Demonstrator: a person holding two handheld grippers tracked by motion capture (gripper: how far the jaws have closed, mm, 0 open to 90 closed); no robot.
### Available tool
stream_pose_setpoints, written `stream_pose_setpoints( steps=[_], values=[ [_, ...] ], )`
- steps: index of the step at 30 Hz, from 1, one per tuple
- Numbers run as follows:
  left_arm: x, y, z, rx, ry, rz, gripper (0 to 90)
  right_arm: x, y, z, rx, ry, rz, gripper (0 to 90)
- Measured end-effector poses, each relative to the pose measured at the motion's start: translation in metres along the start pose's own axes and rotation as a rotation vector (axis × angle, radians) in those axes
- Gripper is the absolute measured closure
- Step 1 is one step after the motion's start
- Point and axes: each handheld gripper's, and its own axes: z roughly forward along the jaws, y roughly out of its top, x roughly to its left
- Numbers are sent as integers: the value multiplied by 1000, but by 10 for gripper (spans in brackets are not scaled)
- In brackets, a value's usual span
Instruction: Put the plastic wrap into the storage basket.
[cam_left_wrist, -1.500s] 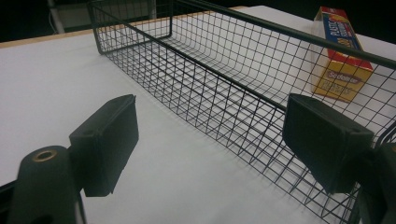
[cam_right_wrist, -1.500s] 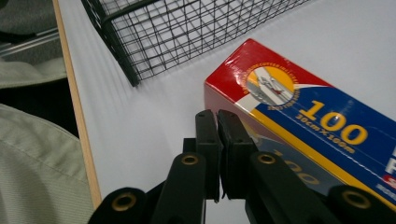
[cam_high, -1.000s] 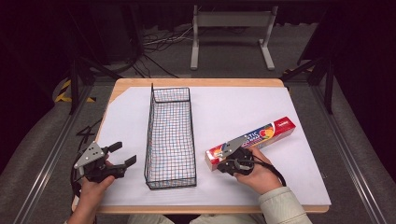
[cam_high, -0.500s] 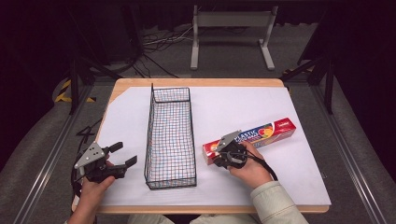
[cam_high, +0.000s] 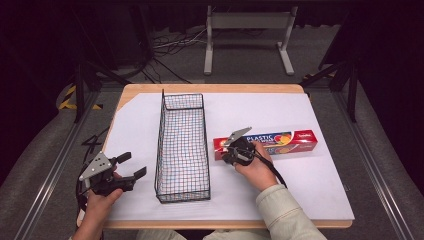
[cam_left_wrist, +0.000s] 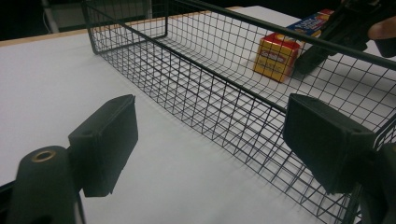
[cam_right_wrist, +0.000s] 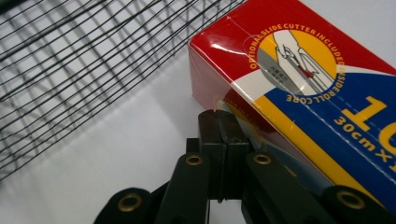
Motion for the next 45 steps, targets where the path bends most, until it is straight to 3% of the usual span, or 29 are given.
stream_pose_setpoints(
  steps=[8,13,15,18,20,22,23,26,29,30,31,32,35,39,40,43,45],
  values=[
    [0,0,0,-2,-1,1,188,-19,13,6,-14,-83,57,900],
    [0,-1,0,-5,0,-2,188,-30,13,11,-53,-98,111,900],
    [0,-1,0,-3,-3,-1,188,-32,13,11,-58,-82,123,900],
    [1,-1,-1,-7,0,-9,188,-30,11,3,-53,-55,100,900],
    [0,-1,-1,-11,-1,-9,188,-29,10,-12,-82,-28,72,900],
    [1,0,-1,-12,1,1,188,-32,8,-30,-114,-35,74,900],
    [1,0,-1,-12,1,1,188,-32,8,-30,-114,-35,74,900],
    [0,0,-1,-11,0,-2,188,-49,0,-61,-110,-134,105,900],
    [0,0,-1,-13,1,-1,188,-80,-15,-87,-64,-247,186,900],
    [0,0,-1,-12,0,-1,188,-80,-15,-87,-64,-247,186,900],
    [0,0,-1,-9,0,-6,188,-96,-24,-97,-39,-308,216,900],
    [0,0,-1,-11,2,-3,188,-104,-30,-103,-32,-331,242,900],
    [0,0,-1,-10,0,0,188,-127,-45,-113,-4,-365,308,900],
    [0,0,-1,-11,0,-10,188,-152,-58,-113,78,-429,345,900],
    [0,0,-1,-10,-1,-10,188,-152,-58,-113,78,-429,345,900],
    [0,0,-1,-9,-1,-5,188,-167,-66,-112,150,-467,376,900],
    [0,-1,-1,-9,0,-4,188,-177,-74,-111,191,-480,423,900]
  ],
)
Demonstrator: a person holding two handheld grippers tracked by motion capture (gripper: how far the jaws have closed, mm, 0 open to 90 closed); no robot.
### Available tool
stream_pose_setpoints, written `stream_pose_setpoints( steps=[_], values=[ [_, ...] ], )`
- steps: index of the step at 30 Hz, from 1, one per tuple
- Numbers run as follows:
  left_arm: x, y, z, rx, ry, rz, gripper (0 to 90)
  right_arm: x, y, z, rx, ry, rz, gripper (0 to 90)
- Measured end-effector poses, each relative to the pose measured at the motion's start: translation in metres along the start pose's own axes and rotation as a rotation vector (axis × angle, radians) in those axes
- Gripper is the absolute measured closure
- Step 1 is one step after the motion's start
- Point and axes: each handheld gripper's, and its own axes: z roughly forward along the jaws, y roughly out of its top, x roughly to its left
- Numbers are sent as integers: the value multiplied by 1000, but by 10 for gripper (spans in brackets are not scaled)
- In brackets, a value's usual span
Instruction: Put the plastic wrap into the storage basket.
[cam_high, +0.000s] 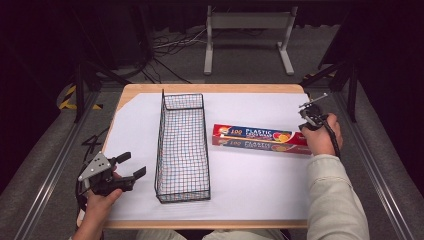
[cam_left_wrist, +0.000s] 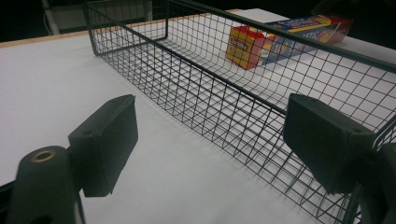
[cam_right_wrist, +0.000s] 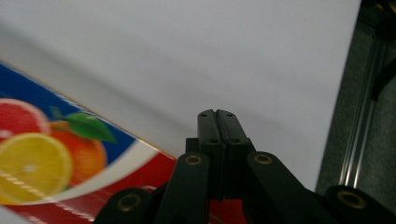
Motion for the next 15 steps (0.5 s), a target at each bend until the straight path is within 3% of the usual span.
stream_pose_setpoints(
  steps=[2,4,10,11,14,15],
  values=[
    [0,0,0,1,1,-4,188,-10,-5,7,32,1,28,885],
    [0,0,0,0,1,0,188,-14,-7,8,30,17,33,900],
    [0,0,0,0,-3,1,187,-13,-8,8,107,52,16,900],
    [0,0,0,-4,-2,-2,187,-12,-11,6,162,91,14,900],
    [0,-1,0,-3,-3,-4,187,-11,-12,6,175,102,14,900],
    [0,0,0,-5,-3,0,187,-9,-17,2,203,134,5,900]
  ],
)
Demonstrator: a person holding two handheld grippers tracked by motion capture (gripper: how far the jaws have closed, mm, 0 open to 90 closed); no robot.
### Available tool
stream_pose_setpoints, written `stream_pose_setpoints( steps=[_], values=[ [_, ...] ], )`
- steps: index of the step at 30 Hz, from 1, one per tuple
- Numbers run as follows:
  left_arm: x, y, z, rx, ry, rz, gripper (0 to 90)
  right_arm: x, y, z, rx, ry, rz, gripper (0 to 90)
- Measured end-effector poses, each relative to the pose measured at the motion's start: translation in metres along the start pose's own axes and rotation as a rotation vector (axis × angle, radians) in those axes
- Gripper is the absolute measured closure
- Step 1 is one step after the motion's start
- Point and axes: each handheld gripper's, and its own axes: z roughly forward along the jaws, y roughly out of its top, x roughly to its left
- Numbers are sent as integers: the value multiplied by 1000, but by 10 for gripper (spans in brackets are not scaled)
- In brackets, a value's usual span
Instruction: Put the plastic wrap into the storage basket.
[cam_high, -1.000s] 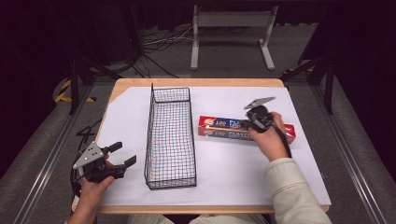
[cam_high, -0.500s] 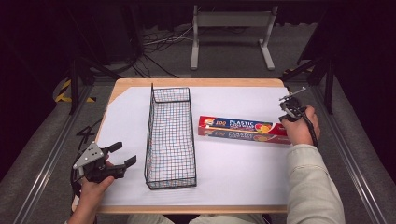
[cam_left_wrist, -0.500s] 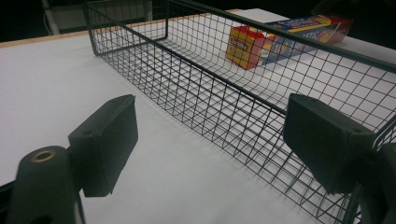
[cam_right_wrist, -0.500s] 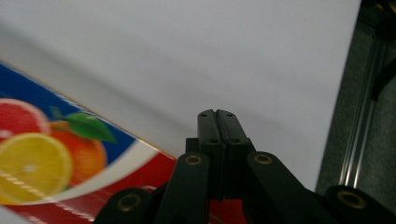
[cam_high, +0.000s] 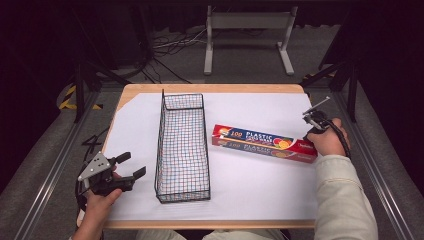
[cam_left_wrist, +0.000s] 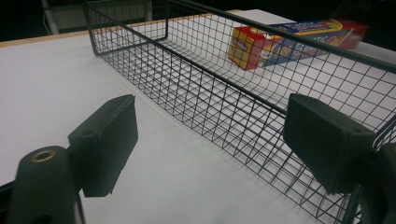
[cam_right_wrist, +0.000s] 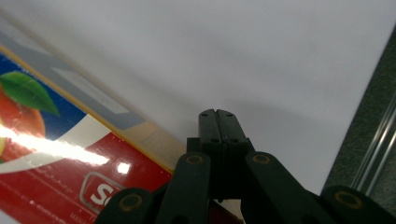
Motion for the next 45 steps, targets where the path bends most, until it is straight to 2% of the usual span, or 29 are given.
stream_pose_setpoints(
  steps=[2,6,7,9,10,11,13,15,17,18,19,20,21,22,23,24,25,27,29,31,37,40,43,45],
  values=[
    [0,0,0,3,0,1,187,7,-15,-6,15,46,-8,900],
    [-2,1,1,6,-2,0,187,18,-36,-11,20,108,-43,900],
    [-2,1,1,6,-2,0,187,18,-36,-11,20,108,-43,900],
    [-3,2,2,5,2,6,187,27,-46,-14,34,160,-60,900],
    [-3,2,2,5,-1,5,187,31,-49,-14,36,172,-70,900],
    [-3,2,2,7,-1,5,187,35,-51,-16,35,160,-85,900],
    [-2,2,2,9,-2,7,187,39,-50,-22,-5,119,-74,818],
    [-3,1,2,6,-1,4,187,44,-46,-31,-81,91,-68,772],
    [-2,1,2,4,-1,3,187,55,-38,-40,-174,91,-155,651],
    [-2,1,2,5,-1,2,187,64,-34,-43,-237,86,-235,612],
    [-1,1,2,5,-1,0,188,72,-30,-44,-250,125,-241,566],
    [-2,1,2,4,-1,0,187,80,-26,-44,-262,184,-240,516],
    [-2,1,2,4,-1,0,187,90,-21,-43,-267,219,-281,480],
    [-2,1,1,4,-1,2,187,98,-17,-43,-256,213,-323,464],
    [-2,1,1,4,-1,2,187,104,-13,-42,-237,210,-345,446],
    [-2,1,1,3,-1,4,187,104,-13,-42,-237,210,-345,446],
    [-2,1,1,3,0,4,188,118,-3,-37,-211,207,-415,358],
    [-1,1,1,3,0,3,187,128,3,-31,-185,198,-466,266],
    [-1,1,1,2,0,2,187,137,9,-22,-144,192,-502,212],
    [-1,1,1,2,-1,2,187,143,15,-13,-101,151,-527,183],
    [-1,1,1,0,0,-2,187,146,25,6,-24,124,-535,181],
    [-1,1,1,1,-1,-2,187,147,26,15,31,146,-551,187],
    [-1,1,1,-1,0,-4,187,147,26,18,65,137,-569,227],
    [-1,1,1,0,-1,1,187,147,26,22,67,157,-581,290]
  ],
)
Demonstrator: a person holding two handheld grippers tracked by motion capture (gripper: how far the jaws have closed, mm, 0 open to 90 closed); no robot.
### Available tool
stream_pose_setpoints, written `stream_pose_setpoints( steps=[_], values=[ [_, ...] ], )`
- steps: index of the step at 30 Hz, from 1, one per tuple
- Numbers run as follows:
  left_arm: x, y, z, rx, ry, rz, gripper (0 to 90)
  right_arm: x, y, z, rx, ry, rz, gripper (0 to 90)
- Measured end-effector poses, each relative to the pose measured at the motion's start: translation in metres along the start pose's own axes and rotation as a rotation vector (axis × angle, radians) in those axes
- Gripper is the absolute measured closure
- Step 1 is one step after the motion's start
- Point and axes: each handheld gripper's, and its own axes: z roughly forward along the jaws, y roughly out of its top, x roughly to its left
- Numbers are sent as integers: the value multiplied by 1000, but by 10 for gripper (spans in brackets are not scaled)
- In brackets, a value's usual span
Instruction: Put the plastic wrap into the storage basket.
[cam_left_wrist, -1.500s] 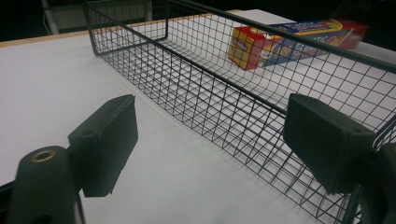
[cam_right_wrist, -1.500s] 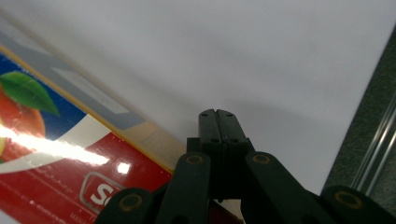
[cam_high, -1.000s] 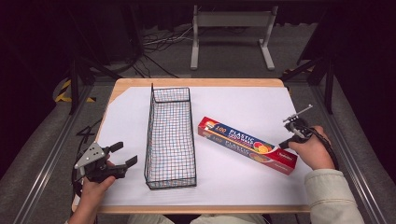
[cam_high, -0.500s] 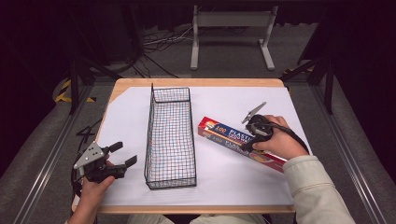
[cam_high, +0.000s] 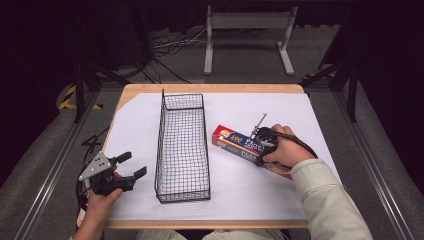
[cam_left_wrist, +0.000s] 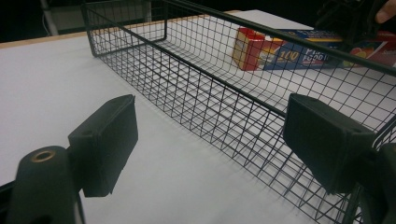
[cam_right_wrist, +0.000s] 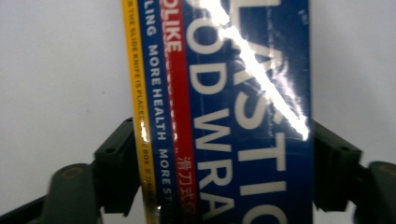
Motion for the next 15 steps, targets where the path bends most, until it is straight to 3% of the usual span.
stream_pose_setpoints(
  steps=[2,5,12,15],
  values=[
    [0,0,0,-2,2,-5,188,0,-1,2,6,20,-2,335],
    [0,0,0,-1,1,-1,187,-1,-1,2,7,9,-29,386],
    [1,0,0,-4,1,-4,186,2,-1,1,11,-8,-46,399],
    [0,-1,0,-5,1,-11,186,4,-1,-2,12,5,17,403]
  ],
)
